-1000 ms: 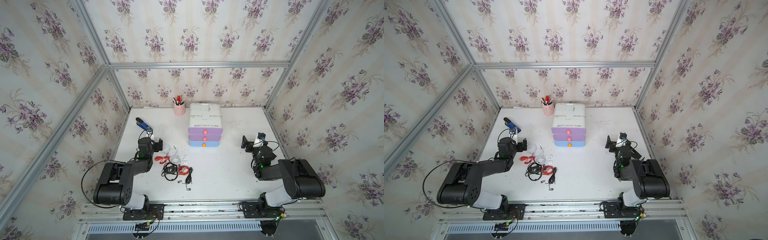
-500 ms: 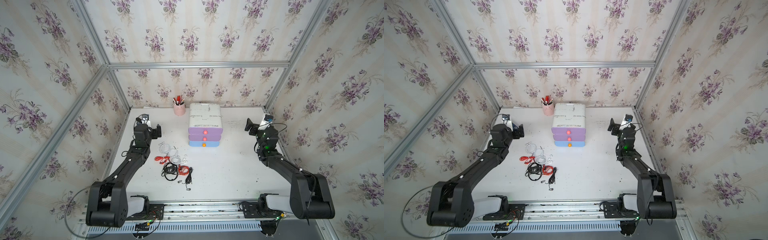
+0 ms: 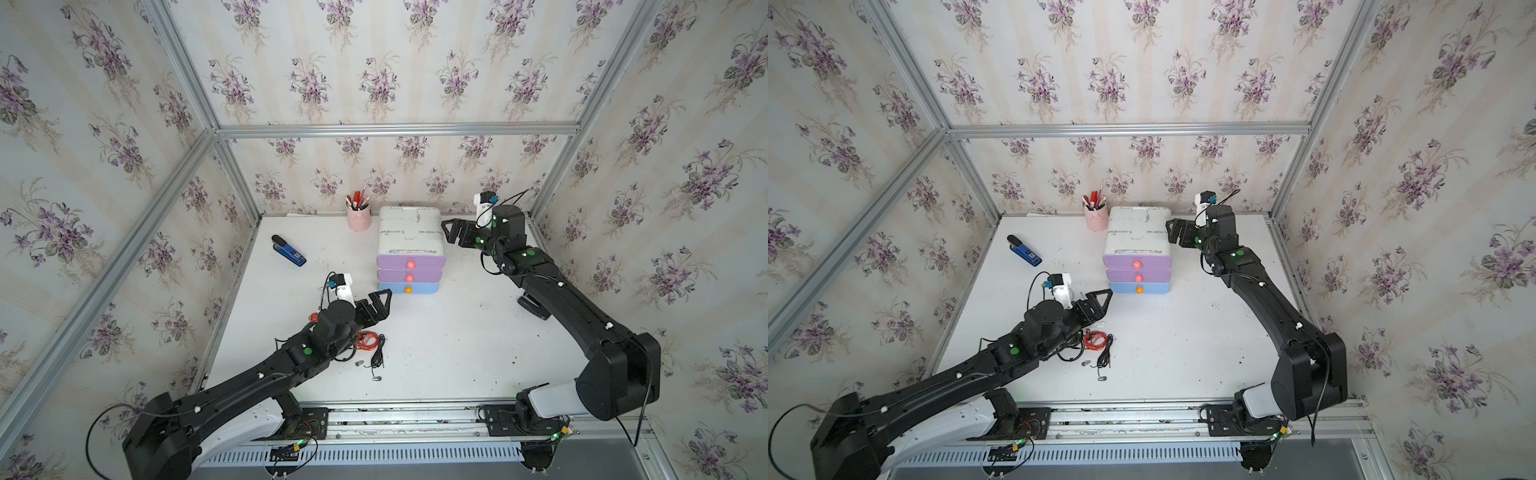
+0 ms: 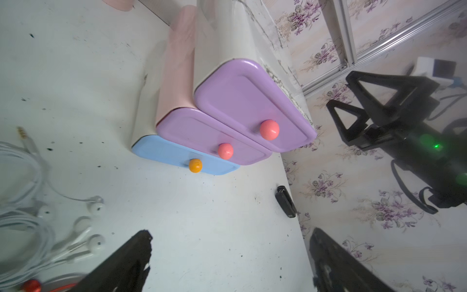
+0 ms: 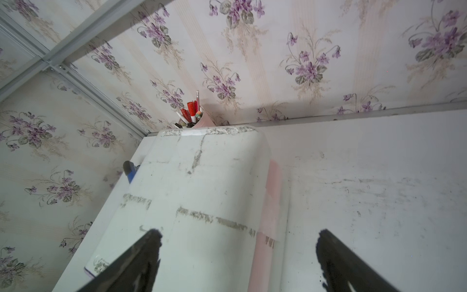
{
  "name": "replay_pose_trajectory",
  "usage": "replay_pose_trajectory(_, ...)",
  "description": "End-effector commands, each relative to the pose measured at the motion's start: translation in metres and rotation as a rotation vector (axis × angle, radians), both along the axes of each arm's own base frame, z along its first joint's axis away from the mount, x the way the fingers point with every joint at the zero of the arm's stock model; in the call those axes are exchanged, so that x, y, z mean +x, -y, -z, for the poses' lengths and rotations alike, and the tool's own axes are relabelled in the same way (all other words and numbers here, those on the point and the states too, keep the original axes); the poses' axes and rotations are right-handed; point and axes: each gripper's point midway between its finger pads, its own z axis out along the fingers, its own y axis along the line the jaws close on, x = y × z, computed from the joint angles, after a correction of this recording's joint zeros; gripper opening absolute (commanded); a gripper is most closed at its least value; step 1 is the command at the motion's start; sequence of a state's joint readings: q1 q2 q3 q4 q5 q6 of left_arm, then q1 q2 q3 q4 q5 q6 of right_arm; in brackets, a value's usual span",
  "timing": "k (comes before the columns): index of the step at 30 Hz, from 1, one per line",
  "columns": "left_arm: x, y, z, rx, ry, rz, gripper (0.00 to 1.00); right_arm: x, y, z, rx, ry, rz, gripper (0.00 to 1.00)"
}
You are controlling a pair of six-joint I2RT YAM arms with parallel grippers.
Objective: Place the wired earphones into the drawer by color
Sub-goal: Open the drawer in the storage box.
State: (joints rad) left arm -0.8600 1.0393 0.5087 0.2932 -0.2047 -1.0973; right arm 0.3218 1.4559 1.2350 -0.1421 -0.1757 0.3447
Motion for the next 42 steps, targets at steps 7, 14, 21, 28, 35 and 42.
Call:
replay_pose_trajectory(7,0.040,0.053,-0.024,-0.477,0.062,-0.102,0.98,-0.014,-0.014,0.011,0.002,-0.099,-0.026,0.94)
replay_pose_trajectory(14,0.057,0.075,-0.024,-0.558,0.058,-0.106,0.88,-0.014,-0.014,0.019,-0.011,-0.125,-0.023,0.94)
replay_pose_trajectory(21,0.072,0.071,-0.012,-0.570,0.046,-0.157,0.73,-0.014,-0.014,0.027,-0.022,-0.137,-0.025,0.94)
replay_pose_trajectory(28,0.085,0.077,-0.013,-0.566,0.061,-0.166,0.63,-0.014,-0.015,0.034,-0.030,-0.145,-0.020,0.93)
replay_pose_trajectory(35,0.092,0.081,-0.018,-0.542,0.080,-0.162,0.56,-0.015,-0.016,0.037,-0.038,-0.148,-0.021,0.93)
replay_pose_trajectory(42,0.096,0.087,-0.023,-0.474,0.081,-0.138,0.46,-0.017,-0.015,0.042,-0.049,-0.150,-0.021,0.93)
